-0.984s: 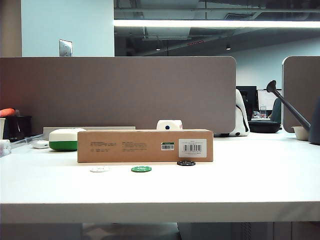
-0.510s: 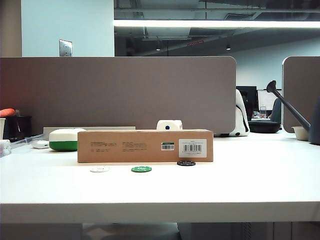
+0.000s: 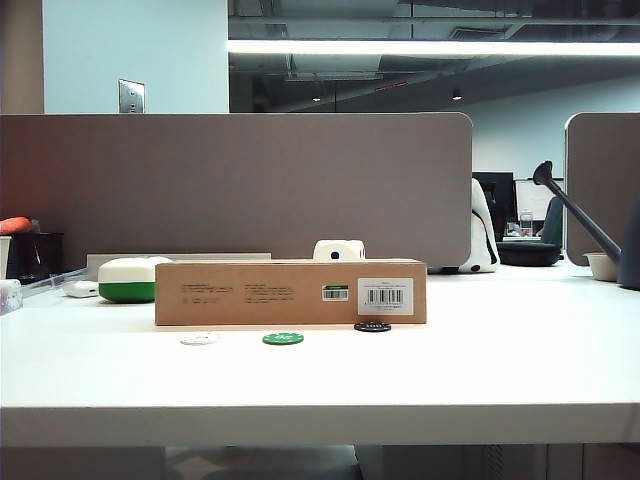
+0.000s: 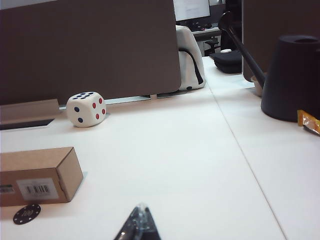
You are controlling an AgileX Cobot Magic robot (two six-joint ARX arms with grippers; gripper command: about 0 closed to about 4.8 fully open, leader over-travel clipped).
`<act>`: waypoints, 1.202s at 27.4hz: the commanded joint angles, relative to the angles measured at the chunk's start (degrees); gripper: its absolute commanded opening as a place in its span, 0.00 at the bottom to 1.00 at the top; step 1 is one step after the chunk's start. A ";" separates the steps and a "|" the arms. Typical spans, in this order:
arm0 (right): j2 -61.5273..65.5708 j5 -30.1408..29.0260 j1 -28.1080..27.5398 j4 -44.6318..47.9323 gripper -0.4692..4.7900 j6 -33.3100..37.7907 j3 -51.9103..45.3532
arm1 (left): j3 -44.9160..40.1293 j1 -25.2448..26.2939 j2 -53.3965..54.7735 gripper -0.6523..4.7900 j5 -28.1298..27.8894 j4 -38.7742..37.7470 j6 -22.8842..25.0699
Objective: Push the chip with the highest value in the row forward next to the rectangular box.
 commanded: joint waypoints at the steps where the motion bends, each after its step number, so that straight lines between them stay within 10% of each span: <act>1: -0.11 -0.33 0.33 0.55 0.08 -4.11 -0.26 | 0.26 -0.07 0.00 0.11 0.00 0.52 0.09; 33: -0.11 -2.05 0.31 0.50 0.08 -5.99 -0.26 | 0.26 -0.07 -0.02 0.11 0.00 0.52 0.09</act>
